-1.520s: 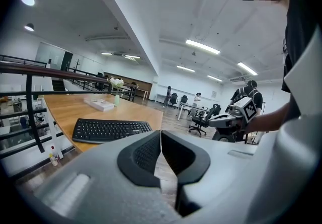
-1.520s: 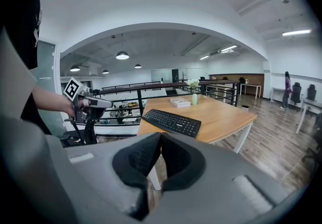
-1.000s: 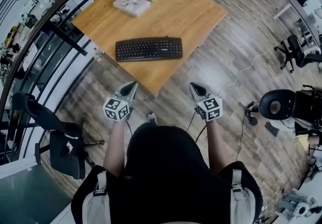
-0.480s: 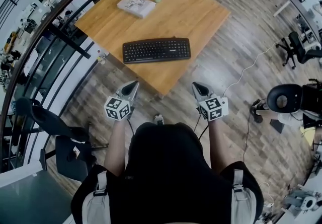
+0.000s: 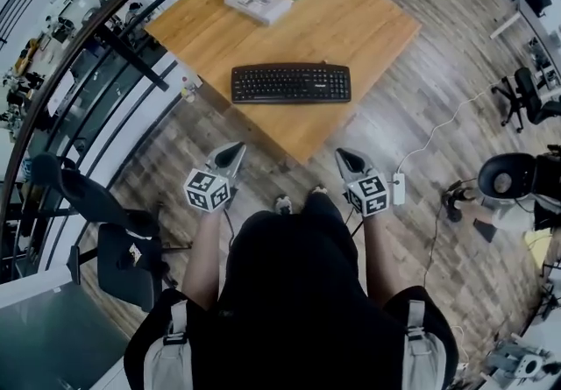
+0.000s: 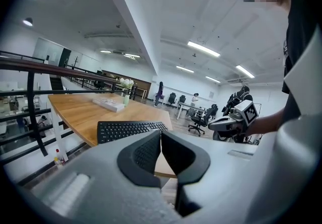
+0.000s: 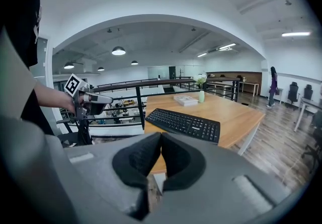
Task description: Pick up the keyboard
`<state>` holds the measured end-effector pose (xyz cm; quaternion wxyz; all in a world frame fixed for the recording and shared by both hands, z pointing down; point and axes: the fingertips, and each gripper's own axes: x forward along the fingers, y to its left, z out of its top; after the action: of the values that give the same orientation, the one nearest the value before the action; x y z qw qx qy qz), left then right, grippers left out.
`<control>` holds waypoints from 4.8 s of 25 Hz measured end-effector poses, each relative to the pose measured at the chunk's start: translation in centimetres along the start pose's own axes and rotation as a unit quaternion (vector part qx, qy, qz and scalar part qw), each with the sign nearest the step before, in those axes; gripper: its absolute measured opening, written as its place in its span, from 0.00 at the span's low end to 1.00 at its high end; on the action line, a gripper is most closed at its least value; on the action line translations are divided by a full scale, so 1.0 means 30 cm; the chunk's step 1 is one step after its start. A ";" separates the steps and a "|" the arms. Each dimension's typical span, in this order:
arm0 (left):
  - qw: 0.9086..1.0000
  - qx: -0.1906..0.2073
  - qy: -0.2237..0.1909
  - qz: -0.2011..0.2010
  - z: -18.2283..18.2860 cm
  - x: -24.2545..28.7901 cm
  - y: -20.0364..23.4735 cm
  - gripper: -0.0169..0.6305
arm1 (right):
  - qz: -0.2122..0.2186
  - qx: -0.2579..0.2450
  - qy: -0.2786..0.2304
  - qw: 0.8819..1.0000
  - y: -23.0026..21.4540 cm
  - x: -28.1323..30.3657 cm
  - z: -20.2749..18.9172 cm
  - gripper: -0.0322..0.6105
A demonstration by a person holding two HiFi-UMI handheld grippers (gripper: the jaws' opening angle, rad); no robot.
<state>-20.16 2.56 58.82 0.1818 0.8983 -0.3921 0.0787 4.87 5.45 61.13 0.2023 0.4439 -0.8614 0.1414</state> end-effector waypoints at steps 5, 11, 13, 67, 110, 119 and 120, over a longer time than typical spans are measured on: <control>1.000 -0.016 -0.003 0.020 -0.036 -0.052 0.032 0.05 | 0.014 -0.010 0.005 1.000 0.014 0.046 0.017 0.06; 0.998 -0.033 -0.020 0.050 -0.021 -0.082 0.088 0.05 | 0.038 -0.048 0.007 0.998 0.038 0.107 0.068 0.05; 0.998 -0.032 -0.025 0.056 -0.008 -0.069 0.093 0.05 | 0.046 -0.058 0.008 0.997 0.032 0.123 0.075 0.06; 0.991 -0.043 0.012 0.127 0.184 0.386 0.382 0.05 | 0.041 -0.022 0.044 0.998 -0.592 0.459 0.199 0.05; 0.987 -0.098 0.108 0.073 0.031 0.671 0.812 0.05 | 0.003 0.048 0.118 0.992 -0.752 0.793 0.059 0.06; 0.983 -0.111 0.116 0.094 -0.006 0.664 0.842 0.05 | -0.003 0.048 0.140 0.989 -0.791 0.810 0.013 0.14; 0.982 -0.112 0.117 0.096 -0.010 0.661 0.845 0.06 | -0.004 0.047 0.142 0.989 -0.795 0.811 0.012 0.14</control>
<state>-25.27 -26.60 71.44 0.3178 0.8152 -0.4586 0.1555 11.64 -25.43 73.88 0.3018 0.4315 -0.8148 0.2426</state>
